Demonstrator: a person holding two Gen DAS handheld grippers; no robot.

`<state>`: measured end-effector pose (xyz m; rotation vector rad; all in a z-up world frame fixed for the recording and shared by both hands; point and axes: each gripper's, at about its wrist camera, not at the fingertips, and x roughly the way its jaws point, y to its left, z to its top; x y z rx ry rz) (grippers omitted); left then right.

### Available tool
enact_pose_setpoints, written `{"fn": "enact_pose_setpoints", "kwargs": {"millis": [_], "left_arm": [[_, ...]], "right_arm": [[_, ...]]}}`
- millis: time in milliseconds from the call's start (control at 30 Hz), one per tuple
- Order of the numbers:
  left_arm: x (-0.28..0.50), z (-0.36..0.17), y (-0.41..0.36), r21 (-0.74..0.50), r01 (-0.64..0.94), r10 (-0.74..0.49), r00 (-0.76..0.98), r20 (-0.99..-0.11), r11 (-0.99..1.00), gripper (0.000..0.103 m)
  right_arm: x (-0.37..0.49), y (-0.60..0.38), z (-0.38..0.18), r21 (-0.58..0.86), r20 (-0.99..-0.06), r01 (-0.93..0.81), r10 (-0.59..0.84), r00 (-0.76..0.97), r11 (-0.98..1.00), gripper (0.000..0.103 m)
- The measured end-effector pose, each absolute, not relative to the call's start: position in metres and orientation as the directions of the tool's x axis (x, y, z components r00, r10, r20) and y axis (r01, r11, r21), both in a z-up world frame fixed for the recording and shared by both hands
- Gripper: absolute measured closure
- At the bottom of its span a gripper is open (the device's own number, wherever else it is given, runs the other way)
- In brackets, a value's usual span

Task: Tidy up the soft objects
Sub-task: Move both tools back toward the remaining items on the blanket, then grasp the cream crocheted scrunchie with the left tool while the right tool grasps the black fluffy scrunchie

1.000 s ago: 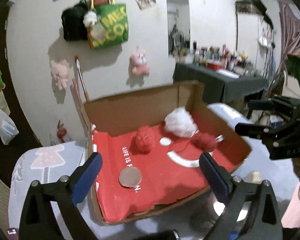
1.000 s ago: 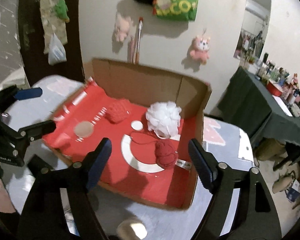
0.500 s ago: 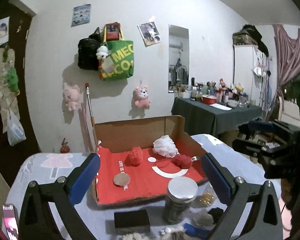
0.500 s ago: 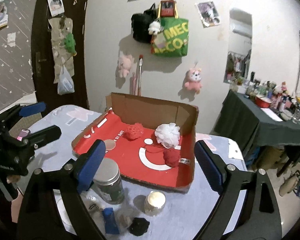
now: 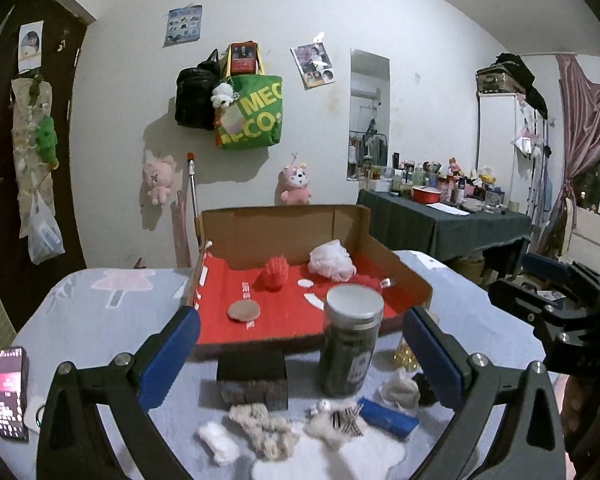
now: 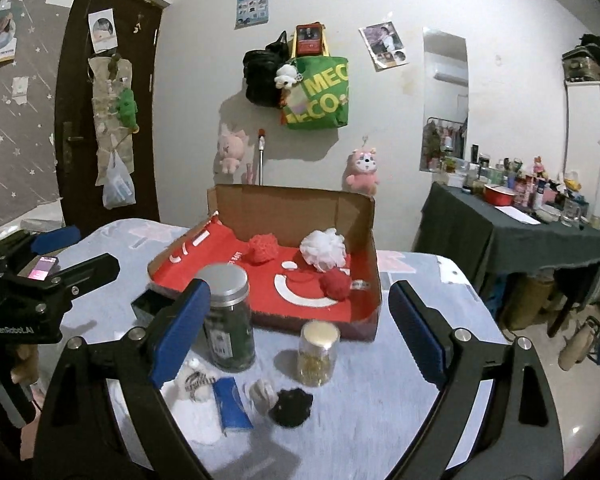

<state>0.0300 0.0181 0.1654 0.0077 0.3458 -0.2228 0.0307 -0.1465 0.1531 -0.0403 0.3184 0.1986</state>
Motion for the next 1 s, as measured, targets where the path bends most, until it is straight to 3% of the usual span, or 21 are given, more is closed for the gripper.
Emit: {"fn": "enact_pose_setpoints", "kwargs": {"millis": [500, 1000], "left_arm": [[0.031, 0.069, 0.016, -0.065, 0.183, -0.19, 0.837, -0.513, 0.981, 0.0], [0.051, 0.054, 0.042, -0.079, 0.131, -0.153, 0.8, -0.58, 0.988, 0.001]], "right_arm": [[0.044, -0.152, 0.046, 0.098, -0.491, -0.162, 0.19, 0.851, 0.982, 0.011], [0.065, -0.15, 0.026, 0.119, -0.541, -0.162, 0.201, 0.817, 0.98, 0.011]]}}
